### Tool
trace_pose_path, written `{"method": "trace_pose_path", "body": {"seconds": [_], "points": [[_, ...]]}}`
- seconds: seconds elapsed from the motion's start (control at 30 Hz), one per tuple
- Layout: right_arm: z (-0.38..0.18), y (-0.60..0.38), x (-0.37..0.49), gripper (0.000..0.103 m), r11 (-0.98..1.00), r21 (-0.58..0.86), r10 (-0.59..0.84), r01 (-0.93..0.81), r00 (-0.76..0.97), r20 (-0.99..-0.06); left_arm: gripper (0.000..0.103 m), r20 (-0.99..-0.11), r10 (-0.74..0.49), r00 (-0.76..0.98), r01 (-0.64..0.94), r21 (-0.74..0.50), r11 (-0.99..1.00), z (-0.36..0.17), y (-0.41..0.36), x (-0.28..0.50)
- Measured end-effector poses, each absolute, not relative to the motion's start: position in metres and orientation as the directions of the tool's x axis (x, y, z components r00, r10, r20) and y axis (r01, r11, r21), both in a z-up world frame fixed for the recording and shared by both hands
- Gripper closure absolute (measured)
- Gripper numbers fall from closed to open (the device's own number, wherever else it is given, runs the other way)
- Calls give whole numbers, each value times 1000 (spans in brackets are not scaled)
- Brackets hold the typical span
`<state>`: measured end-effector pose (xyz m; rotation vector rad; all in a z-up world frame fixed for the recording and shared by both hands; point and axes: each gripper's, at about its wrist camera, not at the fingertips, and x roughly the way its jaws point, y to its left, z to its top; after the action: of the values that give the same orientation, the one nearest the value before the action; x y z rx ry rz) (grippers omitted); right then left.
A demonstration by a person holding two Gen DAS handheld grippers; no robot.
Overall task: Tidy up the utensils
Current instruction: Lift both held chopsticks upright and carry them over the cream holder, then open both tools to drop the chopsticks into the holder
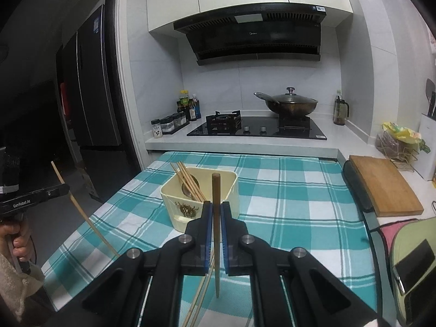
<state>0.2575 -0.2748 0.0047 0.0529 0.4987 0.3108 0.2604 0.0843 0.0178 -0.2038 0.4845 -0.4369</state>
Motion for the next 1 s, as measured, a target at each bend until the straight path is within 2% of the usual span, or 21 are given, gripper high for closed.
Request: {"method": "trace_pose_path", "body": {"seconds": [0.23,0.33,0.43,0.53,0.67,0.8,0.83,0.87,0.9,0.93,0.97,1.0], "points": [[72,-255,312,97,948,70,316,-311,886,-338,99,-254,-395,883,323,-282,903,87,79,314],[87,-241,337,97,947,59,320,-316,905,-282,99,-243,-358,902,296,-258,920,90,61,349],[81,-222,360,97,944,15,322,-330,911,-257,99,-305,-350,886,285,-239,928,72,37,386],[55,-204,386,97,938,-25,321,-347,892,-317,99,-419,-336,843,268,-214,939,36,15,420],[11,-189,423,97,934,-14,304,-356,816,-491,99,-563,-342,753,254,-231,939,-15,1,455],[-27,-186,456,95,933,55,310,-355,721,-620,98,-644,-362,674,254,-258,932,-48,-10,478],[-34,-186,463,95,933,83,320,-351,700,-638,92,-651,-360,668,252,-258,933,-50,-14,478],[-39,-188,467,94,931,119,337,-346,687,-643,78,-655,-363,662,251,-263,932,-53,-14,478],[-42,-192,468,84,930,146,349,-338,684,-640,68,-656,-370,658,251,-272,929,-52,-14,476],[-41,-197,466,79,928,181,365,-327,688,-628,50,-651,-373,661,250,-277,928,-51,-11,471],[-39,-203,461,74,925,207,377,-319,698,-609,40,-642,-371,671,250,-275,928,-49,-7,463],[-39,-208,452,74,924,217,382,-316,707,-595,38,-637,-366,679,252,-266,930,-48,-1,453]]}}
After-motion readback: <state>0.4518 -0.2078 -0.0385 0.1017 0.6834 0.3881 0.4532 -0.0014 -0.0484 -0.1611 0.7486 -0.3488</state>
